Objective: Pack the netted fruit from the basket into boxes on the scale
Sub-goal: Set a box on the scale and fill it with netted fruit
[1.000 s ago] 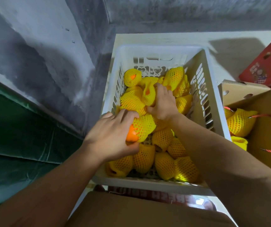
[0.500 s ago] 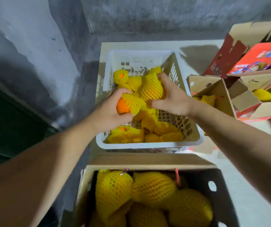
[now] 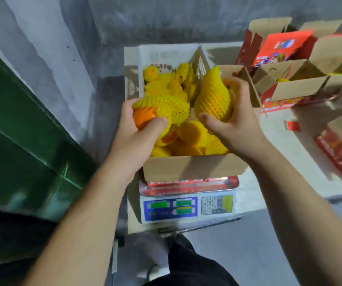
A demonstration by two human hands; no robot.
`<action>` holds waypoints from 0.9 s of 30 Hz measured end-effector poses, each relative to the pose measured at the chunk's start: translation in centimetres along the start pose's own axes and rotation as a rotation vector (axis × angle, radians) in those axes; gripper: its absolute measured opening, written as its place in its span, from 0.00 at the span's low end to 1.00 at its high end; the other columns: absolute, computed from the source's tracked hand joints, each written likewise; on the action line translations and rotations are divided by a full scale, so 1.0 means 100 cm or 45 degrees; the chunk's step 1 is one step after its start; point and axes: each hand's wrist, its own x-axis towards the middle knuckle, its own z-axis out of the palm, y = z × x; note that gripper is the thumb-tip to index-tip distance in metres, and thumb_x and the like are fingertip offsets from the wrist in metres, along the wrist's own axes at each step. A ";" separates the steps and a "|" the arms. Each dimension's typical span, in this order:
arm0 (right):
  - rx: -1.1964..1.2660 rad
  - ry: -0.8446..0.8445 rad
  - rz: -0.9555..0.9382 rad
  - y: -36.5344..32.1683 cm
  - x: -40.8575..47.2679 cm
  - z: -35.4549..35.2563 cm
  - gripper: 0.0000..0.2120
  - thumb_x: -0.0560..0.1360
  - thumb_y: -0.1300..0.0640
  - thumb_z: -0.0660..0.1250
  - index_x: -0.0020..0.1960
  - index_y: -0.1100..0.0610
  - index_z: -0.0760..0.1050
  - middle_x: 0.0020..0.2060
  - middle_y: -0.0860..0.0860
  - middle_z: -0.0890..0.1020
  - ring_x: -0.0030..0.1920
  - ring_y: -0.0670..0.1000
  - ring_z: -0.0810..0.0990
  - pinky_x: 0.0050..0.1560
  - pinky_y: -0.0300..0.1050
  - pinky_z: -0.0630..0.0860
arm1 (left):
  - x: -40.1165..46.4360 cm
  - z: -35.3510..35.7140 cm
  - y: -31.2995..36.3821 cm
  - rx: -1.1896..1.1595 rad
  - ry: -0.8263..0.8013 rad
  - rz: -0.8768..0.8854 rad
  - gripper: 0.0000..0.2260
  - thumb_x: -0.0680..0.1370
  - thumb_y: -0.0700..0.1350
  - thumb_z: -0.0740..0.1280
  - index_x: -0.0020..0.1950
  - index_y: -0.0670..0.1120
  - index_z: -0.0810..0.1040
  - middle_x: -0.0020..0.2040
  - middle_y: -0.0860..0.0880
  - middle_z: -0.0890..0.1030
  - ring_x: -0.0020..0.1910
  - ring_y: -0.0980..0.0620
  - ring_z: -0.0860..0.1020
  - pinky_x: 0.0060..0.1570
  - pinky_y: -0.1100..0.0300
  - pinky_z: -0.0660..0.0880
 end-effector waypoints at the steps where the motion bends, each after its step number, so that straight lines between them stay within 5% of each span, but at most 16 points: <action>1: -0.187 -0.077 0.043 -0.001 -0.011 -0.003 0.34 0.73 0.51 0.77 0.72 0.51 0.63 0.64 0.50 0.76 0.64 0.49 0.76 0.63 0.52 0.76 | -0.012 -0.005 -0.004 -0.007 0.022 -0.042 0.22 0.78 0.55 0.73 0.69 0.64 0.70 0.57 0.61 0.80 0.48 0.66 0.81 0.47 0.61 0.76; 3: -0.596 -0.332 0.155 -0.003 -0.030 -0.007 0.38 0.73 0.47 0.78 0.76 0.48 0.62 0.74 0.53 0.68 0.72 0.57 0.69 0.70 0.61 0.72 | -0.034 -0.016 -0.009 -0.026 0.046 -0.121 0.24 0.74 0.59 0.73 0.67 0.65 0.71 0.52 0.64 0.82 0.47 0.65 0.81 0.43 0.61 0.75; 5: -0.674 -0.335 0.182 -0.009 -0.048 -0.009 0.39 0.74 0.49 0.78 0.79 0.50 0.63 0.79 0.57 0.60 0.74 0.57 0.66 0.74 0.63 0.68 | -0.053 -0.024 -0.015 -0.102 0.076 -0.178 0.29 0.68 0.64 0.73 0.68 0.64 0.71 0.49 0.63 0.82 0.43 0.61 0.82 0.37 0.63 0.75; 9: 0.062 0.100 0.184 -0.053 -0.099 0.007 0.21 0.77 0.53 0.72 0.69 0.51 0.74 0.62 0.53 0.76 0.59 0.49 0.79 0.62 0.54 0.79 | -0.092 -0.031 -0.029 -0.282 0.029 -0.246 0.38 0.63 0.69 0.78 0.70 0.63 0.72 0.50 0.58 0.84 0.39 0.56 0.78 0.35 0.60 0.74; 12: 0.335 -0.263 0.151 -0.089 -0.139 0.036 0.23 0.79 0.53 0.72 0.72 0.50 0.72 0.60 0.49 0.79 0.57 0.48 0.84 0.56 0.49 0.83 | -0.116 -0.022 -0.032 -0.403 -0.157 -0.262 0.42 0.63 0.69 0.81 0.73 0.62 0.69 0.55 0.55 0.86 0.46 0.53 0.87 0.37 0.56 0.82; 14: 0.375 -0.401 0.134 -0.099 -0.150 0.045 0.32 0.79 0.54 0.74 0.79 0.51 0.65 0.67 0.50 0.76 0.60 0.51 0.83 0.59 0.51 0.83 | -0.124 -0.015 -0.029 -0.509 -0.202 -0.248 0.39 0.67 0.64 0.80 0.75 0.61 0.68 0.64 0.47 0.84 0.57 0.44 0.86 0.50 0.47 0.84; 17: 0.401 -0.289 0.127 -0.108 -0.148 0.035 0.32 0.77 0.58 0.75 0.77 0.55 0.66 0.66 0.53 0.76 0.59 0.52 0.83 0.56 0.53 0.84 | -0.137 -0.013 -0.022 -0.509 -0.217 -0.158 0.32 0.74 0.56 0.73 0.77 0.58 0.70 0.69 0.42 0.80 0.63 0.41 0.83 0.61 0.42 0.80; 20: 0.424 -0.228 0.087 -0.107 -0.154 0.017 0.28 0.77 0.59 0.76 0.72 0.58 0.68 0.63 0.54 0.78 0.60 0.50 0.82 0.54 0.52 0.85 | -0.156 -0.010 -0.015 -0.356 -0.195 0.014 0.31 0.76 0.55 0.75 0.78 0.57 0.71 0.68 0.45 0.82 0.63 0.44 0.84 0.55 0.47 0.83; 23: 0.493 -0.220 0.109 -0.104 -0.169 0.006 0.29 0.77 0.58 0.76 0.72 0.57 0.68 0.64 0.54 0.78 0.62 0.49 0.81 0.56 0.51 0.84 | -0.172 -0.005 -0.011 -0.173 -0.044 0.170 0.30 0.74 0.56 0.78 0.74 0.50 0.75 0.60 0.50 0.86 0.55 0.52 0.86 0.42 0.63 0.81; 27: 0.542 -0.153 0.165 -0.105 -0.192 0.005 0.31 0.74 0.53 0.78 0.73 0.50 0.69 0.66 0.54 0.76 0.60 0.47 0.81 0.53 0.42 0.83 | -0.196 0.002 -0.016 -0.236 0.071 0.264 0.18 0.77 0.45 0.77 0.65 0.44 0.81 0.54 0.48 0.88 0.52 0.51 0.87 0.46 0.63 0.81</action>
